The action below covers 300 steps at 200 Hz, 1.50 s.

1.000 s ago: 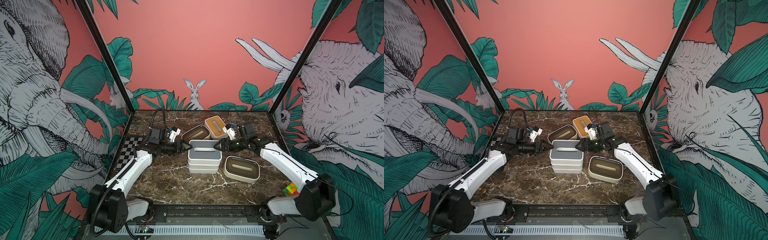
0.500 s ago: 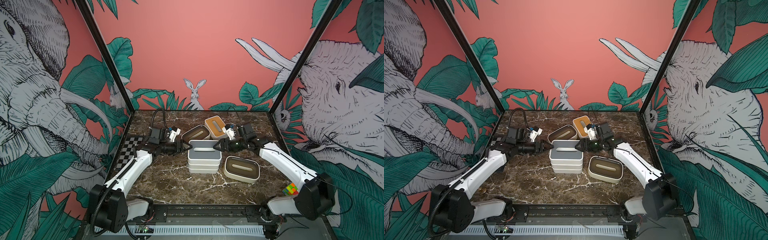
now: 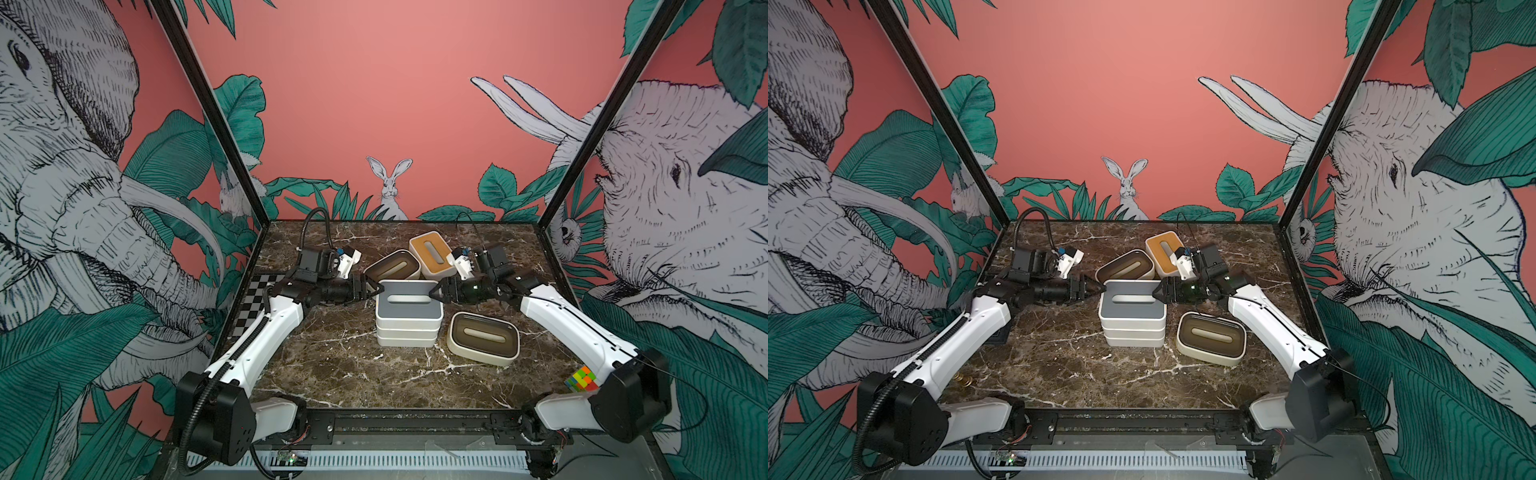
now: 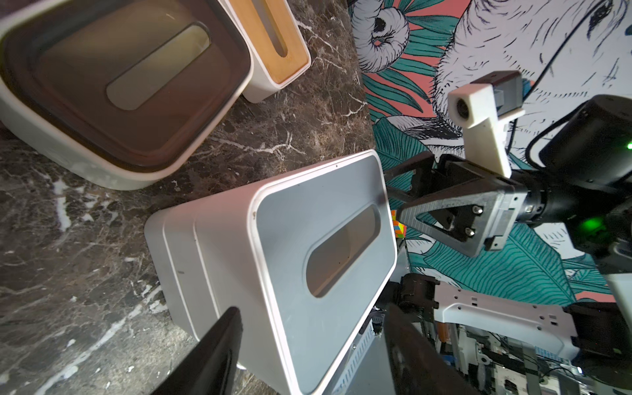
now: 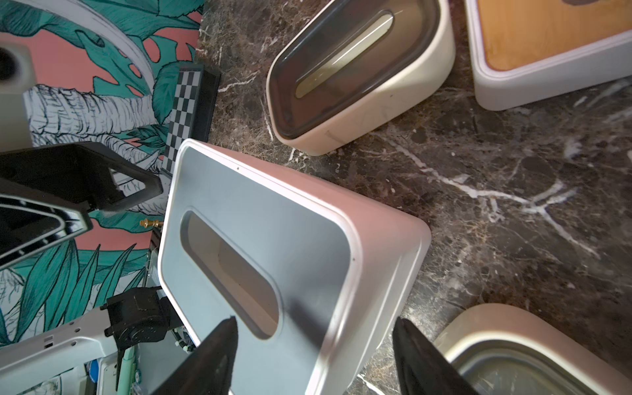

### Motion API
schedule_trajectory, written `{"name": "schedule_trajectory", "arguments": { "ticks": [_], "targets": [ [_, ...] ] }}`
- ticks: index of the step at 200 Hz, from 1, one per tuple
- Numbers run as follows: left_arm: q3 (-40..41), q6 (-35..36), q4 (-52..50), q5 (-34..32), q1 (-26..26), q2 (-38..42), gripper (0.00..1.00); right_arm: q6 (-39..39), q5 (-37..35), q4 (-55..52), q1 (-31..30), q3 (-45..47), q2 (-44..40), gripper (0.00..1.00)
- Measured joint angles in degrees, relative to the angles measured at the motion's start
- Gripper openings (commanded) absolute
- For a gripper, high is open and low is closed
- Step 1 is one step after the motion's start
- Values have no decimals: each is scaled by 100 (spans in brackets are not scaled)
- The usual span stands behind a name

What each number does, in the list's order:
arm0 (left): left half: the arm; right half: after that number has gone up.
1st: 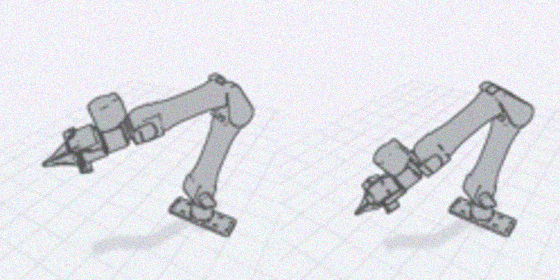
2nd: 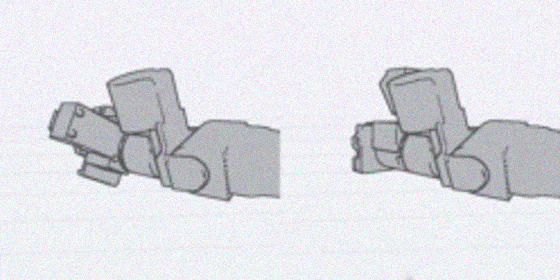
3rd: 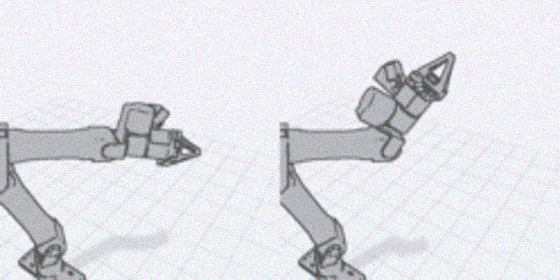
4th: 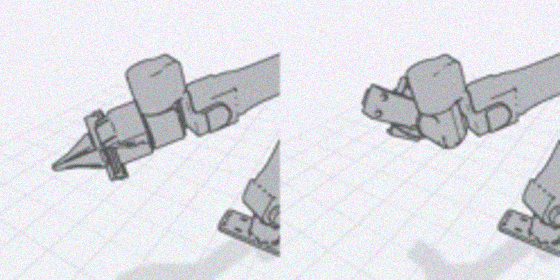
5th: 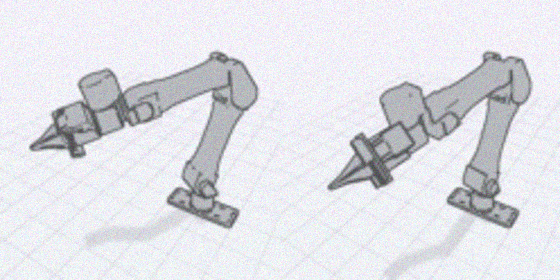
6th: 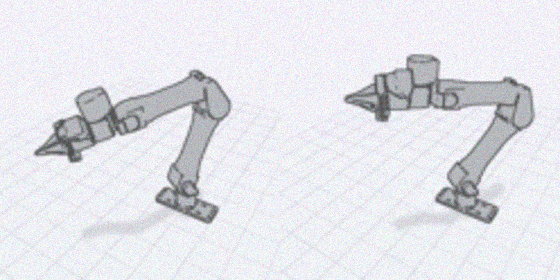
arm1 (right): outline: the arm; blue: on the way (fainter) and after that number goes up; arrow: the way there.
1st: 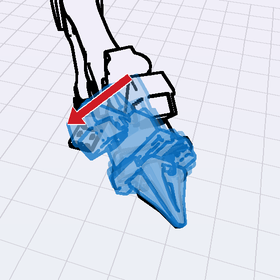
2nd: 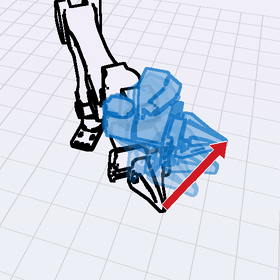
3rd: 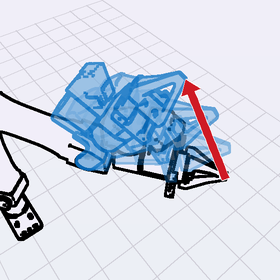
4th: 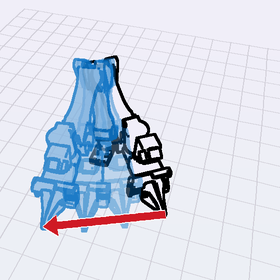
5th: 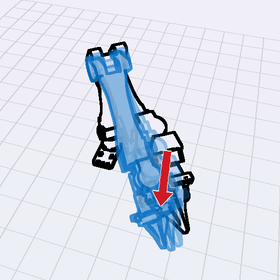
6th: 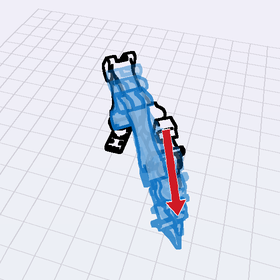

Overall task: Stack the tissue boxes
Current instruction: Place the tissue box at the tissue box, then pick up the tissue box from the center of the board.

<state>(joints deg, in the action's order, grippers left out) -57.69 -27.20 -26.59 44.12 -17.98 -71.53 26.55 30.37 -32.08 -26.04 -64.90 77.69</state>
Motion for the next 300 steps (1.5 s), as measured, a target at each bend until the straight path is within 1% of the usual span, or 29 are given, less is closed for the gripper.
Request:
{"name": "schedule_trajectory", "arguments": {
  "ticks": [9, 20, 30, 55, 84, 115, 129, 164, 189, 209, 229, 251, 300],
  "targets": [
    [-63, 79, -116, -116, -2, 13, 71, -26, -101, -33, 59, 0, -120, 84],
    [-168, 212, -297, -323, -4, 48, 76, -83, -223, -50, 170, -2, -293, 88],
    [-291, 317, -446, -505, -4, 85, 84, -149, -352, -101, 271, -44, -426, 91],
    [-719, 621, -680, -1071, -11, 186, 99, -433, -763, -297, 448, -437, -501, 98],
    [-1327, 870, -684, -1436, -11, 116, 100, -815, -1285, -352, 492, -1062, -219, 98],
    [-1969, 920, -573, -1506, -28, -396, 99, -1314, -1910, -393, 518, -1825, 376, 98],
    [-2232, 918, -570, -1517, -55, -748, 100, -1582, -2164, -474, 531, -2212, 734, 98],
    [-2750, 925, -710, -1600, -184, -1499, 99, -2352, -2527, -793, 553, -3477, 2065, 90],
    [-3047, 962, -1016, -1731, -267, -1773, 99, -2627, -2514, -1106, 595, -4411, 3112, 83],
    [-3314, 1023, -1200, -1895, -343, -1928, 100, -2675, -2199, -1311, 605, -5012, 3858, 76],
    [-3340, 1019, -1263, -2002, -376, -1939, 100, -2618, -1838, -1386, 605, -5292, 4385, 70],
    [-3340, 942, -1290, -2090, -393, -1941, 99, -2490, -1582, -1360, 605, -5235, 4671, 69],
    [-3176, 616, -1113, -2238, -518, -1941, 100, -2173, -1360, -824, 566, -4461, 4662, 67]
  ]
}}
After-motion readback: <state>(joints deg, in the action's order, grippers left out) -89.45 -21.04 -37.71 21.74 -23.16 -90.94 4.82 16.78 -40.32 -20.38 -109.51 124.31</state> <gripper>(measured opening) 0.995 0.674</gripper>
